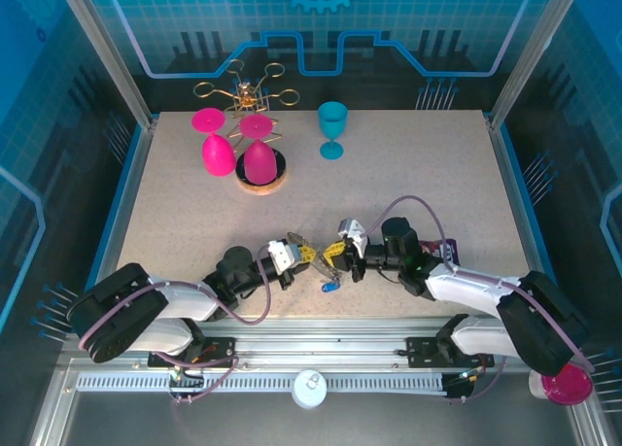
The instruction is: Put the keys on the keyring
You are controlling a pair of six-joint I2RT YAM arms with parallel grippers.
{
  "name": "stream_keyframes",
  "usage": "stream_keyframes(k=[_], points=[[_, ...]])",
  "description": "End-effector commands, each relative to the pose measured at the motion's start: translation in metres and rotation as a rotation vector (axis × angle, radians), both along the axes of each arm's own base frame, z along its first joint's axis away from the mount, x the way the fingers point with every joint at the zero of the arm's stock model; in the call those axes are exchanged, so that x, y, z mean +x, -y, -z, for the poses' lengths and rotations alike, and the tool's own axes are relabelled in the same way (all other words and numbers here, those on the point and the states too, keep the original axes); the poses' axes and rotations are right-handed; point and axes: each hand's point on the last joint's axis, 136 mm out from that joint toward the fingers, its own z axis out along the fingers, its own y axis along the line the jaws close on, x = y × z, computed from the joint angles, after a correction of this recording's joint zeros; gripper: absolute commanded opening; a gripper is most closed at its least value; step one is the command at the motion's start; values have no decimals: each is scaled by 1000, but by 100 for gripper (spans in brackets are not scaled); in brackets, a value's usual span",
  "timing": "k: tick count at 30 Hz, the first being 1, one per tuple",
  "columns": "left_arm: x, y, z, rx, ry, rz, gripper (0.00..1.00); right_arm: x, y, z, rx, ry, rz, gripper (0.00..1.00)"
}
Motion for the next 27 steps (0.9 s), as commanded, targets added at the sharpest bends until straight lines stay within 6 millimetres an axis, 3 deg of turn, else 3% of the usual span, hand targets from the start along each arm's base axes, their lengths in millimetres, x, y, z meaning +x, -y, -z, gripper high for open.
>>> stream_keyframes(k=[1,10,27], points=[[-1,-1,-7,-19,9,3,0,-3,-2,-14,58,15,-16,0],[-2,-1,-7,-17,10,11,0,3,-9,-24,120,4,-21,0],[-4,0,-5,-10,9,27,0,31,-5,-14,125,-93,112,0]])
